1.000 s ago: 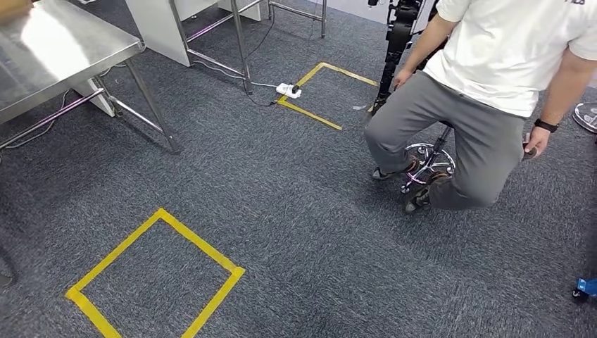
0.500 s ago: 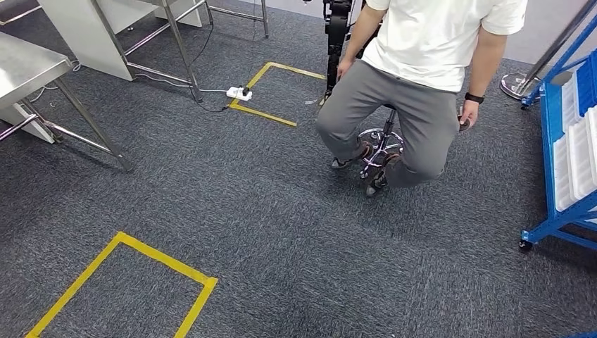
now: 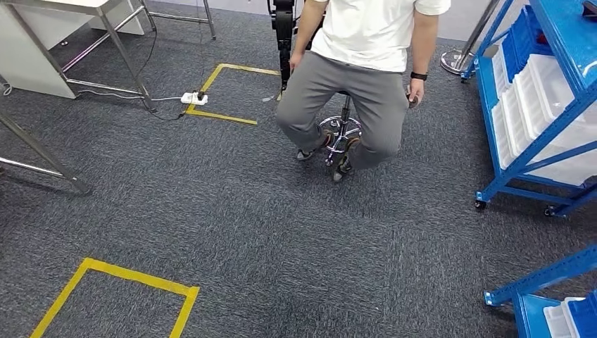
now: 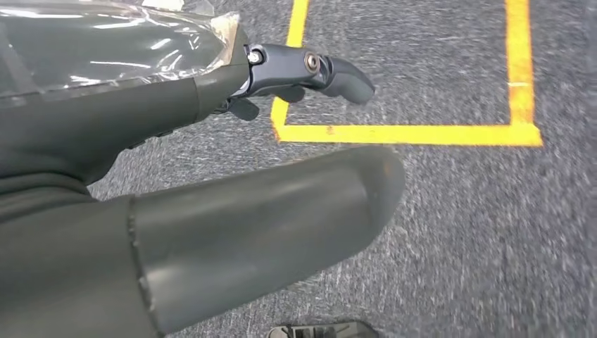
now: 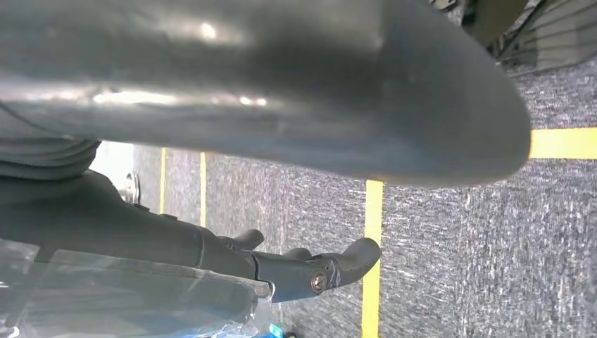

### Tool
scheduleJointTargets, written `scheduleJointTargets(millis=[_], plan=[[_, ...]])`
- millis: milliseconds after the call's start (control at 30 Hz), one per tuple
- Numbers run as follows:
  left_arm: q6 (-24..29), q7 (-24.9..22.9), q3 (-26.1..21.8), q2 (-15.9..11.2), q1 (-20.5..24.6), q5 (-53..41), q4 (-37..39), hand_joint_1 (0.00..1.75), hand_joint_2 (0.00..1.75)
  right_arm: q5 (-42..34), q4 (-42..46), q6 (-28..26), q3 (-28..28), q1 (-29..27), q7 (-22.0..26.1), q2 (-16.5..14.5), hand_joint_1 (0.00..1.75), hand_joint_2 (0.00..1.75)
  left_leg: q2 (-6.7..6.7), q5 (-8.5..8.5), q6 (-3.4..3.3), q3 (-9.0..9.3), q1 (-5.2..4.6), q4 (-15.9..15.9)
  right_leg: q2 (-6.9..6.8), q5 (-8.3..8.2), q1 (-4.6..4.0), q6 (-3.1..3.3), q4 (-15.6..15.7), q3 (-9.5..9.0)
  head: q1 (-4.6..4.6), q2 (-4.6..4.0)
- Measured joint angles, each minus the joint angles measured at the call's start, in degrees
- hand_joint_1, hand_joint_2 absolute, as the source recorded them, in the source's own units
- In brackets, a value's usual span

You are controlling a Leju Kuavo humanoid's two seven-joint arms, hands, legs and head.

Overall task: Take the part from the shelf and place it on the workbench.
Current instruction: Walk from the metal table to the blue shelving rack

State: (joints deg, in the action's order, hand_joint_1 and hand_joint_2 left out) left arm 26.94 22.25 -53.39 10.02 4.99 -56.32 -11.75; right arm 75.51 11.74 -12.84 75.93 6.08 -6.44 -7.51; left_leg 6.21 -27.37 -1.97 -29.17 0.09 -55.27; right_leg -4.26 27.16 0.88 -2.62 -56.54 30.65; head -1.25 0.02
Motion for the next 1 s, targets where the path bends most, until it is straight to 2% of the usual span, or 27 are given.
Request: scheduleJointTargets(millis=[33, 67, 100, 133, 167, 200, 233, 267, 300, 333, 367, 400, 467, 533, 600, 633, 667, 700, 733, 767, 800, 833, 867, 900, 933, 967, 1000], plan=[[0.01, -0.1, 0.01, 0.02, 0.07, -0.02, 0.01, 0.0, 0.0, -0.01, 0.0, -0.08, 0.0, 0.06, -0.07, -0.04, 0.0, 0.0, 0.57, -0.17, 0.38, 0.15, -0.08, -0.12, -0.37, -0.19, -0.22, 0.47, 0.73, -0.24, 0.09, 0.0], [0.02, -0.16, 0.0, 0.09, 0.16, -0.02, 0.01, 0.0, 0.0, -0.02, 0.0, -0.15, 0.0, 0.06, -0.14, -0.04, 0.0, 0.0, 1.13, -0.26, 0.73, 0.32, -0.04, -0.15, 0.27, -0.34, -0.41, 0.89, 0.71, -0.02, 0.2, 0.0], [0.03, -0.2, 0.0, 0.13, 0.26, -0.02, 0.01, 0.0, 0.0, -0.03, 0.0, -0.19, 0.0, 0.02, -0.18, -0.04, 0.0, 0.0, 1.27, -0.41, 1.09, 0.4, 0.14, -0.24, 0.96, -0.5, -0.09, 1.4, 0.75, -0.01, 0.31, 0.0], [0.04, -0.21, 0.0, 0.18, 0.35, -0.02, 0.01, 0.0, 0.0, -0.03, 0.0, -0.21, 0.0, 0.01, -0.21, -0.03, 0.0, 0.0, 0.5, -0.96, 1.46, 0.3, 0.34, -0.73, 1.6, -0.68, 0.15, 1.83, 0.83, -0.1, 0.42, 0.0], [0.05, -0.21, 0.0, 0.22, 0.38, -0.02, 0.01, 0.0, 0.0, -0.05, 0.0, -0.23, 0.0, 0.02, -0.23, -0.02, 0.0, 0.0, -1.01, -2.21, 1.76, -0.23, 0.54, -2.15, 2.21, -0.95, 0.41, 2.36, 0.92, -0.17, 0.58, 0.0], [0.05, -0.2, 0.01, 0.22, 0.32, -0.02, 0.01, 0.0, 0.0, -0.08, 0.0, -0.24, 0.0, 0.05, -0.24, -0.03, 0.0, 0.0, -2.94, -4.13, 1.99, -1.36, 0.73, -4.84, 2.84, -1.22, 0.64, 2.83, 0.98, -0.2, 0.76, 0.0], [0.05, -0.19, 0.01, 0.22, 0.23, -0.01, 0.01, 0.0, 0.0, -0.1, 0.0, -0.25, 0.0, 0.08, -0.24, -0.04, 0.0, 0.0, -4.71, -6.42, 2.07, -3.0, 0.8, -8.57, 3.49, -1.4, 0.47, 3.16, 0.95, 0.05, 0.92, 0.0], [0.04, -0.18, 0.01, 0.22, 0.1, -0.01, 0.01, 0.0, 0.0, -0.12, 0.0, -0.25, 0.0, 0.09, -0.23, -0.04, 0.0, 0.0, -5.68, -8.49, 2.08, -4.9, 0.86, -12.65, 4.21, -1.55, 0.3, 3.42, 0.91, 0.27, 1.0, 0.0], [0.04, -0.16, 0.01, 0.21, -0.01, 0.01, 0.01, 0.0, 0.0, -0.13, 0.0, -0.25, 0.01, 0.04, -0.23, -0.04, 0.0, 0.0, -6.09, -9.63, 2.07, -6.5, 0.88, -15.92, 5.03, -1.62, 0.13, 3.51, 0.85, 0.43, 1.03, 0.0], [0.03, -0.16, 0.0, 0.21, -0.08, 0.02, 0.01, 0.0, 0.0, -0.14, 0.0, -0.25, 0.01, -0.05, -0.22, -0.05, 0.0, 0.0, -6.24, -9.55, 2.01, -7.29, 0.91, -17.34, 5.86, -1.66, 0.0, 3.55, 0.74, 0.53, 1.04, 0.0], [0.03, -0.15, 0.0, 0.22, -0.11, 0.03, 0.01, 0.0, 0.0, -0.14, 0.0, -0.25, 0.01, -0.14, -0.22, -0.05, 0.0, 0.0, -6.37, -8.24, 1.9, -6.97, 0.95, -16.44, 6.7, -1.66, -0.09, 3.53, 0.6, 0.56, 1.04, 0.0], [0.03, -0.14, 0.0, 0.22, -0.12, 0.04, 0.01, 0.0, 0.0, -0.15, 0.0, -0.25, 0.01, -0.2, -0.21, -0.05, 0.0, 0.0, -6.72, -6.13, 1.75, -5.69, 1.02, -13.56, 7.53, -1.66, -0.14, 3.52, 0.43, 0.56, 1.04, 0.0], [0.03, -0.11, 0.01, 0.19, -0.12, 0.04, 0.01, 0.0, 0.0, -0.15, 0.0, -0.25, 0.0, -0.12, -0.21, -0.11, 0.0, 0.0, -8.84, -2.34, 1.35, -2.13, 1.14, -5.87, 9.01, -1.68, -0.33, 3.37, 0.09, 0.68, 1.08, 0.0], [0.03, -0.07, 0.01, 0.12, -0.08, 0.03, 0.01, 0.0, 0.0, -0.15, 0.0, -0.25, 0.0, -0.02, -0.21, -0.18, 0.0, 0.0, -10.23, -1.2, 0.92, -0.55, 0.97, -2.13, 10.22, -1.91, -0.46, 2.77, -0.04, 1.15, 1.11, 0.0], [0.02, -0.03, 0.01, 0.11, -0.01, 0.04, 0.01, 0.0, 0.0, -0.15, 0.0, -0.27, 0.01, -0.15, -0.17, -0.22, 0.0, 0.0, -9.3, -0.92, 0.26, -0.57, 0.64, -1.61, 11.29, -2.34, -0.5, 1.87, 0.15, 1.86, 1.1, 0.0], [0.02, -0.01, 0.0, 0.15, 0.05, 0.05, 0.01, 0.0, 0.0, -0.16, 0.0, -0.28, 0.01, -0.26, -0.09, -0.23, 0.0, 0.0, -8.66, -0.5, -0.21, -0.5, 0.6, -1.14, 11.0, -2.29, -0.53, 1.61, -0.11, 2.29, 1.08, 0.0], [0.02, 0.03, -0.01, 0.19, 0.09, 0.05, 0.01, 0.0, 0.0, -0.17, 0.0, -0.29, 0.02, -0.3, 0.03, -0.26, 0.0, 0.0, -7.96, -0.02, -0.72, -0.45, 0.62, -0.59, 9.97, -1.65, -0.64, 1.58, -1.18, 3.06, 0.99, 0.0], [0.02, 0.06, -0.01, 0.23, 0.09, 0.06, 0.01, 0.0, 0.0, -0.19, 0.0, -0.28, 0.02, -0.28, 0.15, -0.3, 0.0, 0.0, -7.15, 0.4, -1.14, -0.47, 0.65, -0.08, 8.51, -0.3, -0.72, 1.73, -3.51, 4.35, 0.82, 0.0], [0.03, 0.09, -0.01, 0.25, 0.05, 0.06, 0.01, 0.0, 0.0, -0.2, 0.0, -0.25, 0.02, -0.21, 0.25, -0.35, 0.0, 0.0, -6.32, 0.64, -1.39, -0.54, 0.59, 0.16, 6.81, 1.59, -0.62, 2.01, -7.04, 6.03, 0.67, 0.0], [0.05, 0.08, -0.01, 0.25, -0.02, 0.06, 0.01, 0.0, 0.0, -0.19, 0.0, -0.2, 0.02, -0.15, 0.28, -0.42, 0.0, 0.0, -5.44, 0.72, -1.53, -0.68, 0.48, 0.23, 5.76, 3.57, -0.52, 2.15, -11.09, 7.93, 0.53, 0.0], [0.06, 0.03, -0.01, 0.25, -0.08, 0.05, 0.01, 0.0, 0.0, -0.18, 0.0, -0.14, 0.02, -0.15, 0.27, -0.48, 0.0, 0.0, -4.52, 0.74, -1.52, -0.8, 0.4, 0.22, 5.29, 5.02, -0.33, 2.01, -14.61, 9.47, 0.46, 0.0], [0.07, -0.03, -0.01, 0.26, -0.11, 0.03, 0.01, 0.0, 0.0, -0.17, 0.0, -0.09, 0.02, -0.19, 0.21, -0.51, 0.0, 0.0, -3.68, 0.74, -1.49, -0.88, 0.34, 0.21, 5.07, 5.65, -0.12, 1.63, -16.46, 10.09, 0.46, 0.0], [0.07, -0.11, -0.01, 0.26, -0.12, -0.01, 0.01, 0.0, 0.0, -0.2, 0.0, -0.05, 0.02, -0.26, 0.15, -0.54, 0.0, 0.0, -2.9, 0.73, -1.41, -0.92, 0.33, 0.2, 4.84, 5.37, 0.1, 1.05, -15.99, 9.45, 0.45, 0.0], [0.04, -0.17, -0.01, 0.26, -0.11, -0.05, 0.01, 0.0, 0.0, -0.24, 0.0, -0.03, 0.02, -0.3, 0.09, -0.55, 0.0, 0.0, -2.17, 0.69, -1.26, -0.9, 0.36, 0.12, 4.33, 4.31, 0.36, 0.35, -13.02, 7.51, 0.44, 0.0], [0.02, -0.2, -0.01, 0.27, -0.09, -0.1, 0.01, 0.0, 0.0, -0.28, 0.0, -0.03, 0.02, -0.29, 0.08, -0.55, 0.0, 0.0, -1.53, 0.58, -1.01, -0.86, 0.34, -0.07, 3.15, 2.94, 0.6, -0.29, -8.52, 4.74, 0.43, 0.0], [-0.01, -0.21, -0.01, 0.25, -0.09, -0.14, 0.0, 0.0, 0.0, -0.32, 0.0, -0.02, 0.02, -0.19, 0.14, -0.6, 0.0, 0.0, -0.9, 0.37, -0.63, -0.83, 0.24, -0.32, 1.72, 1.72, 0.62, -0.6, -4.47, 2.37, 0.37, 0.0], [-0.03, -0.17, -0.01, 0.21, -0.09, -0.16, -0.01, 0.0, 0.0, -0.35, 0.0, 0.01, 0.02, -0.07, 0.24, -0.65, 0.0, 0.0, -0.33, 0.12, -0.18, -0.73, 0.13, -0.6, 0.65, 0.85, 0.55, -0.47, -1.51, 0.73, 0.43, 0.0]])
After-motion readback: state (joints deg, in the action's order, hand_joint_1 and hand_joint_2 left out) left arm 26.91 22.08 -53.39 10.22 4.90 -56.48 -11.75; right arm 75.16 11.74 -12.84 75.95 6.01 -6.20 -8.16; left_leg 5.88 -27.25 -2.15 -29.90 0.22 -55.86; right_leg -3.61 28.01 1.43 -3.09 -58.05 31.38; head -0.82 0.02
